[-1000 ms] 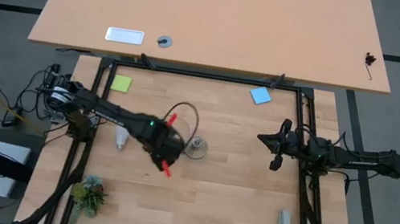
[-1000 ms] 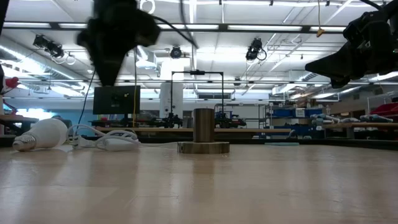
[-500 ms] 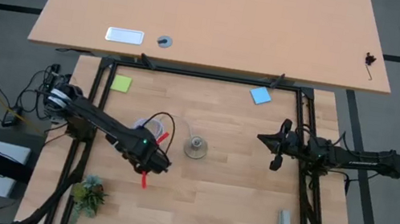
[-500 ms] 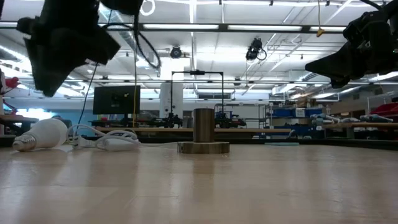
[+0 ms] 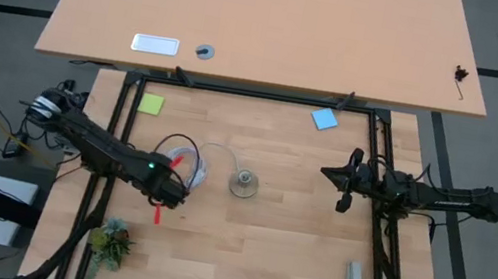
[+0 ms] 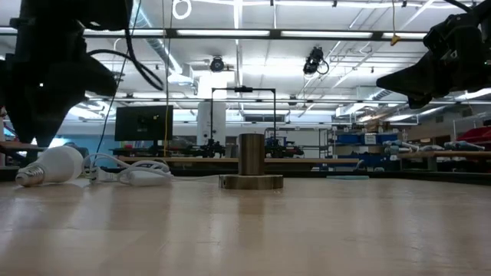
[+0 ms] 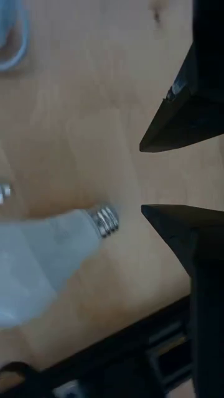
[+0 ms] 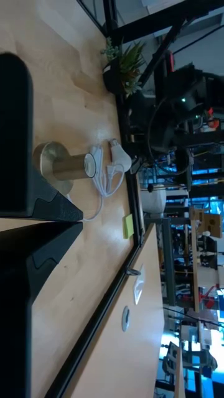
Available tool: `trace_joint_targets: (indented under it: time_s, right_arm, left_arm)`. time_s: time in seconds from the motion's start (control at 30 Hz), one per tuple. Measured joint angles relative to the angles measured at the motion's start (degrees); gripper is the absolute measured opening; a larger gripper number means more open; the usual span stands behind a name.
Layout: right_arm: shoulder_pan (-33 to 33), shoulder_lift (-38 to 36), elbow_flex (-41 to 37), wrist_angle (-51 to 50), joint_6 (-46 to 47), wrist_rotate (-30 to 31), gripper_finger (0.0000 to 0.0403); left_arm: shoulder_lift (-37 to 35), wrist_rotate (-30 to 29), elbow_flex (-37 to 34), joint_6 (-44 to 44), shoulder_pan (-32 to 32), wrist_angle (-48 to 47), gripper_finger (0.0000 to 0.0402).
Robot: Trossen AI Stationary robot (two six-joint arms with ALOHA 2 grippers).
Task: Screw lightbulb
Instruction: Insert the light bulb into the lamp
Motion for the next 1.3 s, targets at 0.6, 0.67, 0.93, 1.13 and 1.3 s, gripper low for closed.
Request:
trace_joint_targets:
  time_s: [0.6,0.67,0.93,1.13,1.3]
  right_arm:
    - [0.01,0.01,0.00,0.35,-0.02,0.01,0.0023]
    - [0.02,0.02,0.00,0.35,0.00,0.00,0.0023]
    - [0.00,0.00,0.00,0.37,-0.02,0.00,0.0023]
    - [0.00,0.00,0.00,0.37,-0.01,0.00,0.0023]
    - [0.00,0.01,0.00,0.37,-0.02,0.01,0.0023]
  left_arm:
    - [-3.39,-0.98,-9.33,-9.10,0.16,2.99,0.0234]
    - [-3.39,-1.65,-9.74,-9.27,0.55,2.88,0.0241]
    - [-3.39,-3.79,-12.41,-7.85,2.78,9.58,0.0243]
    - [-3.39,-4.06,-15.18,-7.80,3.92,13.02,0.0243]
    - [-3.49,-4.10,-16.39,-7.80,4.15,13.55,0.0243]
